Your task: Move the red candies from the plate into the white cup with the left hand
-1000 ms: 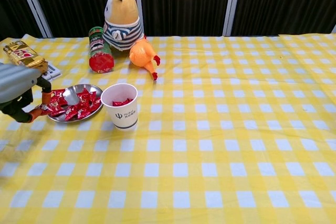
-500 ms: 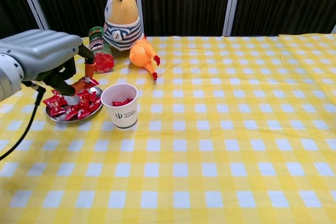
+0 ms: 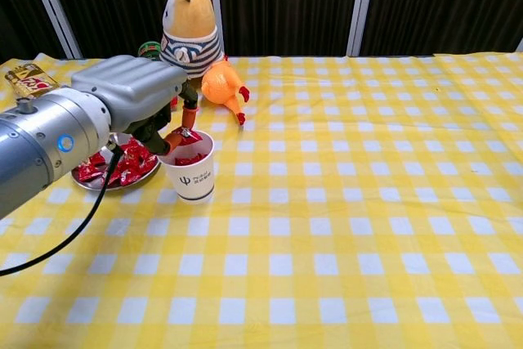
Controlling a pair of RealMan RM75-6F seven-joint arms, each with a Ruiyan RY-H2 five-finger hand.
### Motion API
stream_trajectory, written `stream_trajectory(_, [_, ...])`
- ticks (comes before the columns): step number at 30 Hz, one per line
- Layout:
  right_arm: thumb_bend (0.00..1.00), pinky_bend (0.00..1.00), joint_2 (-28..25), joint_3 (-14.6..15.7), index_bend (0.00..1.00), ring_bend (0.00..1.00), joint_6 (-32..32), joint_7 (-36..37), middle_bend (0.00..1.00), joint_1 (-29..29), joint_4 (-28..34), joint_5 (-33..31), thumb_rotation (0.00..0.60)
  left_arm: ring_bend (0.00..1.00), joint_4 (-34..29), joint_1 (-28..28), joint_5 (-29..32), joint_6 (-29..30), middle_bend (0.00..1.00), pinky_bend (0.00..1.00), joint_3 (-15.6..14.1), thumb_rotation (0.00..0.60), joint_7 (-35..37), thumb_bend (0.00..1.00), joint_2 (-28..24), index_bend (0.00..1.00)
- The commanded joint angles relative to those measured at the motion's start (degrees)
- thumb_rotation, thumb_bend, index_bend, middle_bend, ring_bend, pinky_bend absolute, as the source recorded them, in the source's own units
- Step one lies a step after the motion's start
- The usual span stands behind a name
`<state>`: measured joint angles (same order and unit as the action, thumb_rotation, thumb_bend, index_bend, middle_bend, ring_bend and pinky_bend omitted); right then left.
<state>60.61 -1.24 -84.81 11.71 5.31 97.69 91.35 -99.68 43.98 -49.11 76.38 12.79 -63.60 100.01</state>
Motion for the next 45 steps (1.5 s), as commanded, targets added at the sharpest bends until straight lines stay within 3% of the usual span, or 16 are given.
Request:
stream_trajectory(1, [0.39, 0.00, -0.03, 0.00, 0.00, 0.00, -0.01, 0.04, 0.00, 0.00, 0.03, 0.01, 0.600, 0.88, 0.68, 0.66, 1.13, -0.53, 0.90, 0.96, -0.09, 0.600, -0.70, 0.42, 0.74, 0.48])
stream_trajectory(6, [0.39, 0.00, -0.07, -0.04, 0.00, 0.00, -0.11, 0.17, 0.00, -0.04, 0.00, -0.02, 0.600, 0.87, 0.31, 0.94, 1.21, 0.08, 0.89, 0.96, -0.43, 0.600, -1.03, 0.35, 0.32, 0.46])
stream_trajectory(21, [0.39, 0.00, 0.11, 0.03, 0.00, 0.00, -0.16, -0.39, 0.00, -0.09, -0.14, 0.08, 0.600, 0.82, -4.09, -2.06, -0.94, 3.24, 0.82, 0.94, 0.10, 0.600, 4.24, 0.31, -8.83, 0.38])
stream_trajectory(23, [0.39, 0.00, 0.12, 0.07, 0.00, 0.00, -0.08, -0.45, 0.00, -0.07, -0.13, 0.09, 0.600, 0.78, -4.22, -2.54, -0.77, 3.35, 0.77, 0.91, -0.13, 0.600, 4.53, 0.28, -10.26, 0.37])
stream_trajectory(27, [0.39, 0.00, 0.20, 0.13, 0.00, 0.00, 0.06, -0.69, 0.00, -0.02, -0.15, 0.12, 0.600, 0.59, -4.33, -3.11, 2.54, 2.46, 0.53, 0.75, -0.60, 0.600, 3.51, 0.23, -13.20, 0.31])
stream_trajectory(30, [0.39, 0.00, 0.17, 0.14, 0.00, 0.00, 0.17, -0.71, 0.00, -0.01, -0.09, 0.02, 0.600, 0.52, -4.12, -2.87, 4.95, 1.30, 0.48, 0.73, -0.70, 0.600, 2.79, 0.22, -14.29, 0.29])
stream_trajectory(36, [0.39, 0.00, 0.16, 0.07, 0.00, 0.00, 0.36, -0.52, 0.00, 0.03, -0.11, -0.29, 0.600, 0.58, -2.33, -1.66, 9.22, -0.80, 0.46, 0.73, -0.93, 0.600, 1.18, 0.22, -14.67, 0.24])
stream_trajectory(41, [0.39, 0.00, 0.07, 0.07, 0.00, 0.00, 0.68, -0.38, 0.00, 0.13, -0.05, -0.47, 0.600, 0.76, 0.39, -0.25, 11.57, -2.14, 0.36, 0.85, -1.02, 0.600, 0.09, 0.22, -13.97, 0.21])
stream_trajectory(45, [0.39, 0.00, 0.04, 0.05, 0.00, 0.00, 0.77, -0.29, 0.00, 0.17, -0.06, -0.55, 0.600, 0.77, 1.93, 0.77, 13.65, -4.21, 0.27, 0.87, -1.31, 0.600, -0.21, 0.22, -13.89, 0.20])
